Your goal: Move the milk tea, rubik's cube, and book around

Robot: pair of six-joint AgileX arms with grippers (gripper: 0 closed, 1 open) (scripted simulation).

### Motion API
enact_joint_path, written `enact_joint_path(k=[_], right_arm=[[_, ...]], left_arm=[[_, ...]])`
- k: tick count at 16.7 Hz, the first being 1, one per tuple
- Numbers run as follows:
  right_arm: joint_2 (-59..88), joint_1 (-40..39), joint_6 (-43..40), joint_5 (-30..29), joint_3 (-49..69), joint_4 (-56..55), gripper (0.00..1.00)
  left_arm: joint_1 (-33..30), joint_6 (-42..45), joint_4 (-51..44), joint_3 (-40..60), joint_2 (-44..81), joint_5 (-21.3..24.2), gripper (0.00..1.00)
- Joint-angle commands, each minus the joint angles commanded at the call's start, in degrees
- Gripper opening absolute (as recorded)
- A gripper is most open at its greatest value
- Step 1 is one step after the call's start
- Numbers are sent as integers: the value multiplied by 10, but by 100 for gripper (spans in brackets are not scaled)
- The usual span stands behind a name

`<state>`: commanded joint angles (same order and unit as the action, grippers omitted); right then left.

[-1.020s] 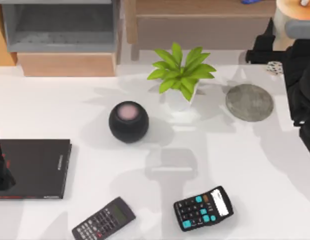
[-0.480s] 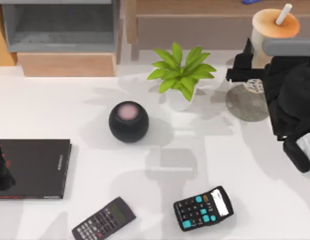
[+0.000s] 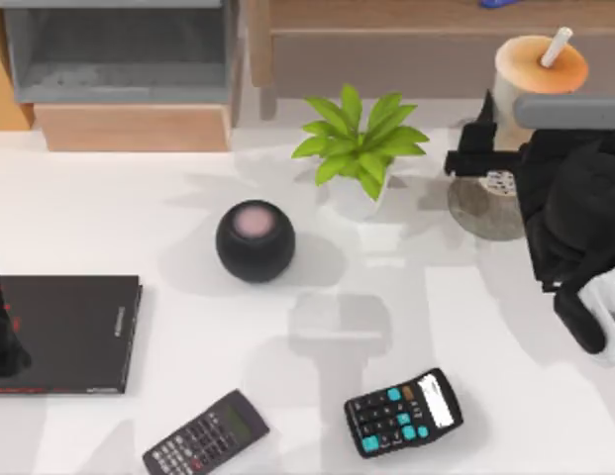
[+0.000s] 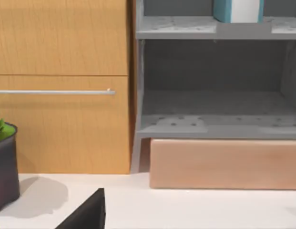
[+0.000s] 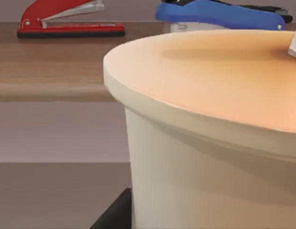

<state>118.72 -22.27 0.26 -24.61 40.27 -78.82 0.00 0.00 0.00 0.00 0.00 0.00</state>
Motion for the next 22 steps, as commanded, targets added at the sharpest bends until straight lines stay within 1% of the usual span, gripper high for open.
enact_joint_path(k=[7,20,21,22], right_arm=[[22,-1,0,0,-2,-23,0],[22,-1,0,0,-2,-23,98],[22,-1,0,0,-2,-23,100],[22,-1,0,0,-2,-23,100]], left_arm=[[0,0,0,0,0,0,100],[0,0,0,0,0,0,100],[0,0,0,0,0,0,100],[0,0,0,0,0,0,100]])
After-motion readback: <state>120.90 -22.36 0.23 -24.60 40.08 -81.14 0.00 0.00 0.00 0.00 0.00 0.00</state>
